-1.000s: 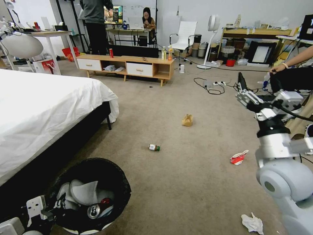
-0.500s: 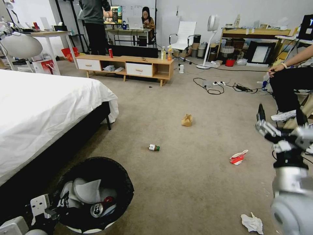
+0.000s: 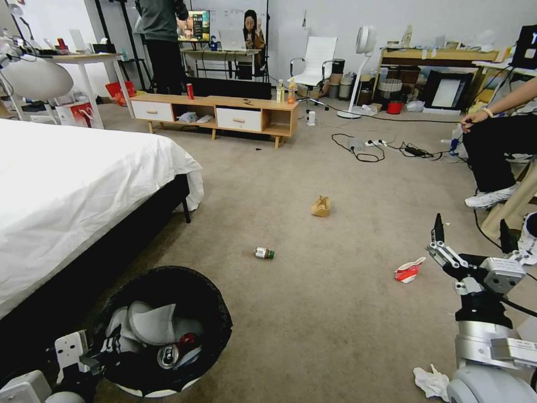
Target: Pick up the trash bin and place the garbage on the floor into it.
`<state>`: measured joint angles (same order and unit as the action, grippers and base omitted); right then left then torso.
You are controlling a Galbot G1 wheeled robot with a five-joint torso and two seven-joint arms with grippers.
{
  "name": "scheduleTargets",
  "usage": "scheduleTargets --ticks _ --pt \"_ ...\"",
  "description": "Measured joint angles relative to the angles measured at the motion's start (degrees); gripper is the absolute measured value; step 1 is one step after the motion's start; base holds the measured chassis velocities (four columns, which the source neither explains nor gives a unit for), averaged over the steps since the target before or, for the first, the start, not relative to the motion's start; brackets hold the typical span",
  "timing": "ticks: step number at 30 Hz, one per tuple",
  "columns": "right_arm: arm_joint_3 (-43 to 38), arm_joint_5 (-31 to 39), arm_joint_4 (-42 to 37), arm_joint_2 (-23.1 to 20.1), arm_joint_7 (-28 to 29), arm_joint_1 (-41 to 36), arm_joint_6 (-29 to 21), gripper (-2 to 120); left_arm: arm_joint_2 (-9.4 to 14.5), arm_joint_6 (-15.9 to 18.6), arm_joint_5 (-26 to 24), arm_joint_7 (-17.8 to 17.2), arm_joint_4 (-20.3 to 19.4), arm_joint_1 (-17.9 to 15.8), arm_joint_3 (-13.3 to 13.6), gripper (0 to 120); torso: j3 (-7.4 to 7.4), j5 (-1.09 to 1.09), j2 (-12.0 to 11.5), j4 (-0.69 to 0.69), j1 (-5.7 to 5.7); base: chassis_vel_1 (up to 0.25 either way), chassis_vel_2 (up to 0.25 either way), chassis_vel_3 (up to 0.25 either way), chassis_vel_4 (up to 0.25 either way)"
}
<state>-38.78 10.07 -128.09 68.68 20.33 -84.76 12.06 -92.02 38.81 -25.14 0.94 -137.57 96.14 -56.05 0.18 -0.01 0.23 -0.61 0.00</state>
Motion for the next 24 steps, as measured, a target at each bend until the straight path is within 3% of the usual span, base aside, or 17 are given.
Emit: scheduleTargets --ticks 11,24 --pt "1.69 -1.90 -0.17 1.42 -0.01 -1.94 -0.39 100 -0.16 0.00 -0.23 0.01 -0.18 -0.17 0.03 7 0.00 0.00 0.00 -0.02 0.00 -0.027 -0.022 -0.024 -0.027" --pt "2.72 -3.25 -0.18 1.88 -0.23 -3.44 -0.56 100 -0.13 -0.02 -0.25 0.14 -0.39 -0.30 0.14 7 0.00 0.01 -0.01 -0.02 0.00 -0.093 -0.094 -0.095 -0.095"
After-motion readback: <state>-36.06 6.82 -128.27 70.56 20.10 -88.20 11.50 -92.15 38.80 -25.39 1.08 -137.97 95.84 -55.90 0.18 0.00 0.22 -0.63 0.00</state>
